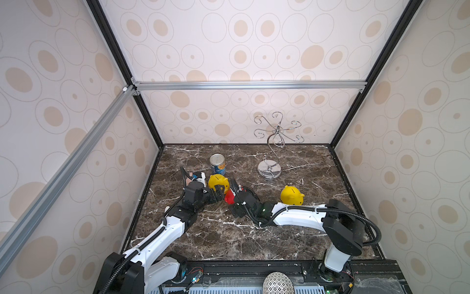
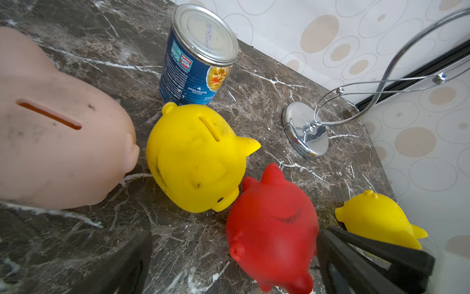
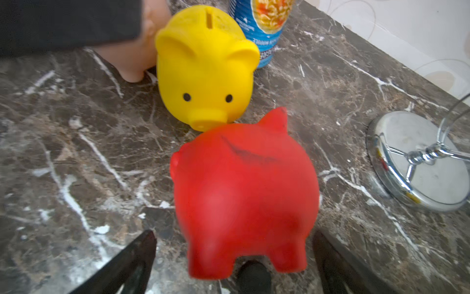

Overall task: Open piggy banks
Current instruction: Adjust the piggy bank at the center of the board.

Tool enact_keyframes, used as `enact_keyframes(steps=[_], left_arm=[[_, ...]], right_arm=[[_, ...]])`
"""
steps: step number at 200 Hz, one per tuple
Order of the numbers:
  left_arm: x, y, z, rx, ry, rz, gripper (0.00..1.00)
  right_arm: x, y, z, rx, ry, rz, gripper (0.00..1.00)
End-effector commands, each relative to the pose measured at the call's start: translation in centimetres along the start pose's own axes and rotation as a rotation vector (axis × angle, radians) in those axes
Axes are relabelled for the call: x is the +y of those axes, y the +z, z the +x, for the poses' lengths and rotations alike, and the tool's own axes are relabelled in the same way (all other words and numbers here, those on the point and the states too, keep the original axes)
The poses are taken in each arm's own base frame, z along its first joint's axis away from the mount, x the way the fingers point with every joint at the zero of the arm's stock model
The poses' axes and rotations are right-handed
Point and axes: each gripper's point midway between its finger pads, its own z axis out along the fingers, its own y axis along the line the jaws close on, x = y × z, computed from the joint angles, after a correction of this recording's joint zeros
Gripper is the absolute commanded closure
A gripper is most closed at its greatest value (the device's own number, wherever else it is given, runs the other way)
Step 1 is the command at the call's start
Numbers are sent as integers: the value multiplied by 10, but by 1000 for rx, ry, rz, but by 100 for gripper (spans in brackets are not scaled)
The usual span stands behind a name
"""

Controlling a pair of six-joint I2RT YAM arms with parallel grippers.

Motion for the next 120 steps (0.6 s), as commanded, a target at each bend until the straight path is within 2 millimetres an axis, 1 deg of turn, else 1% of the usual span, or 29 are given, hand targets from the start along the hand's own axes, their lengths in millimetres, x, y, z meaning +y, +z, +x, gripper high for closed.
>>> enact_keyframes(steps=[1, 42, 54, 70, 87, 120], left_arm=[[-7, -3, -8, -27, -25, 35, 0], [-12, -4, -7, -24, -26, 67, 0], [-15, -5, -7, -18, -21, 82, 0], [-18, -3, -4, 1, -10, 101, 0], [-25, 2, 1, 31, 9, 134, 0], [-46, 10, 8, 81, 75, 189, 0]], right_arm=[[-23, 0, 12, 41, 27, 48, 6], [-56, -5, 23, 64, 65, 87, 9], [-65, -9, 21, 56, 76, 99, 9], [-81, -11, 21, 55, 104, 132, 9], [-99, -10, 23, 67, 134, 155, 10], [-126, -13, 14, 63, 148, 212, 10]])
